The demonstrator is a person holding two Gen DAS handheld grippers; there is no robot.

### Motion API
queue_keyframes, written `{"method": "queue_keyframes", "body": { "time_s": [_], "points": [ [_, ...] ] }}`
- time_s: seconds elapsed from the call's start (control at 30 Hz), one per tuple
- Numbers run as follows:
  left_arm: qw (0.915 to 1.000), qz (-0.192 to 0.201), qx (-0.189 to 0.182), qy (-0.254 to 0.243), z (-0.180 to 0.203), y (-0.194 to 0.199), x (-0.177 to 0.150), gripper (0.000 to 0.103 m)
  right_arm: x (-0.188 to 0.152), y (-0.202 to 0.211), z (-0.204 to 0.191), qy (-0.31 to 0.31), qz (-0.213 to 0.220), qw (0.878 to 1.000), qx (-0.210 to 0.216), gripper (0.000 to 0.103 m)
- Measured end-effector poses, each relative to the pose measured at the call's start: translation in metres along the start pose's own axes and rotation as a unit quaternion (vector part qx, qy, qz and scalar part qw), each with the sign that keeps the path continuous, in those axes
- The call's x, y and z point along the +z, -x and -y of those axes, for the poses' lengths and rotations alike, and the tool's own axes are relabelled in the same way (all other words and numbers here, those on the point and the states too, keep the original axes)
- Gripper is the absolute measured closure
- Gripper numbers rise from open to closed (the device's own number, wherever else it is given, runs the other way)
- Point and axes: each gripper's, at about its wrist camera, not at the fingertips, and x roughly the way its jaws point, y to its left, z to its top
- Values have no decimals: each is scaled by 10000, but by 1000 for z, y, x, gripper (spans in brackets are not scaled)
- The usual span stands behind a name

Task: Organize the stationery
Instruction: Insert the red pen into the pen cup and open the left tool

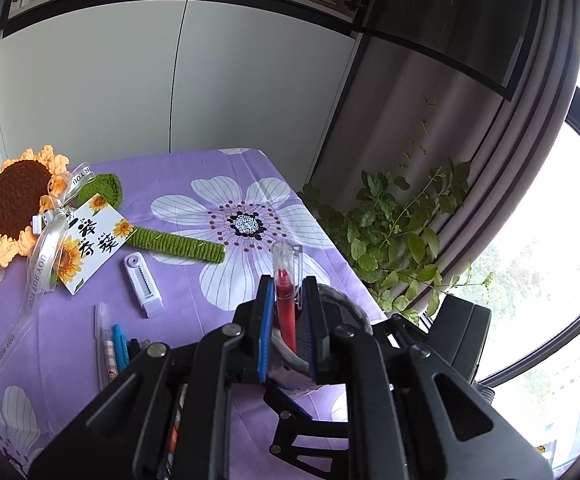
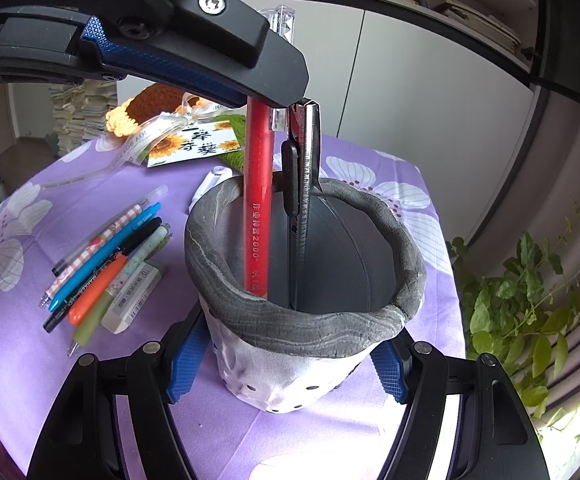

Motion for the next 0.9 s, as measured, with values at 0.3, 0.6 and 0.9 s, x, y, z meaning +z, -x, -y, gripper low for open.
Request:
{"method": "queue_keyframes", "body": {
  "time_s": [0.3, 0.6, 0.9],
  "points": [
    [10000, -4, 19, 22, -3, 2, -1, 89, -5, 1, -2, 394, -29, 9988, 305, 20],
    [9999, -99, 39, -94, -1, -3, -2, 89, -4, 7, 20, 399, 302, 9960, 738, 20],
    [9998, -75, 81, -192, 1, -1, -3, 91, -3, 5, 20, 355, 269, 9937, 1031, 31]
  ]
}}
